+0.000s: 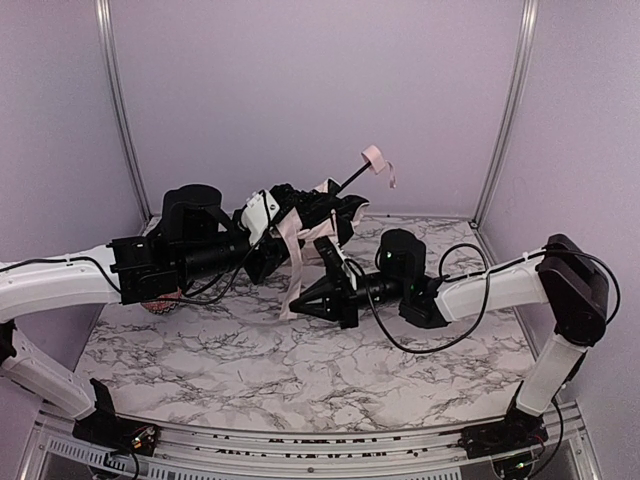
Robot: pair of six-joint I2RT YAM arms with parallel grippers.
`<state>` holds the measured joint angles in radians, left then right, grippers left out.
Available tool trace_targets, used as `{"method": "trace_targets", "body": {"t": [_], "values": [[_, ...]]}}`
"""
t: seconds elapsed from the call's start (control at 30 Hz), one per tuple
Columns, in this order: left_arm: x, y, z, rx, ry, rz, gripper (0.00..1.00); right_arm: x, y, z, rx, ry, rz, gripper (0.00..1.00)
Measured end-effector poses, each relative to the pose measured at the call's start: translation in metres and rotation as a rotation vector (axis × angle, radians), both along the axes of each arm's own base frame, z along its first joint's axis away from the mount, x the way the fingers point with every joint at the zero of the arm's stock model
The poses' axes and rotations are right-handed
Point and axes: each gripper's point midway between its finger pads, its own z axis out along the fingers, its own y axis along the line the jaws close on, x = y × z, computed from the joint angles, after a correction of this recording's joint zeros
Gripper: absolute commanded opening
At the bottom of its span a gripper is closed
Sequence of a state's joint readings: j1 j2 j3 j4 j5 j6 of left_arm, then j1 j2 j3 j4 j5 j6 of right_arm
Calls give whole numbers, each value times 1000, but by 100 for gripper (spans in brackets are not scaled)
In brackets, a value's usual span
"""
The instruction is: Put away the umbrella
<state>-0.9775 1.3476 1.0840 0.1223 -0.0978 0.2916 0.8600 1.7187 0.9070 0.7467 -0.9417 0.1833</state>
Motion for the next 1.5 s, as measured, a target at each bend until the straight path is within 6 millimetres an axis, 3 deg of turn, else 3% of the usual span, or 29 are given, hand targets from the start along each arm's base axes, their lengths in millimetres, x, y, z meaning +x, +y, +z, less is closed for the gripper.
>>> {"method": "trace_targets", "body": {"t": [0.2, 0.33, 0.57, 0.7, 0.8, 0.93, 1.1, 1.23, 1.5], "values": [[1, 0, 0, 0, 0, 2, 0, 2, -1, -3, -5, 2, -16, 0], [2, 2, -1, 8, 5, 6, 0, 13, -10, -18, -45, 19, -106, 0], [20, 12, -16, 41, 89, 51, 0, 45, -61, -33, -100, 11, -370, 0], [31, 20, -29, 41, 150, 74, 0, 52, -75, -35, -129, -28, -456, 0], [27, 16, -30, 26, 181, 40, 0, 58, -87, -49, -163, -30, -513, 0], [5, 0, -30, -8, 240, -86, 0, 70, -104, -64, -189, -26, -577, 0], [-27, -18, -17, -89, 310, -292, 0, 86, -105, -46, -144, -82, -588, 0], [-53, -22, -12, -114, 316, -433, 0, 100, -103, -18, -65, -150, -548, 0], [-85, -19, -12, -72, 240, -614, 0, 98, -93, 35, 57, -289, -336, 0]]}}
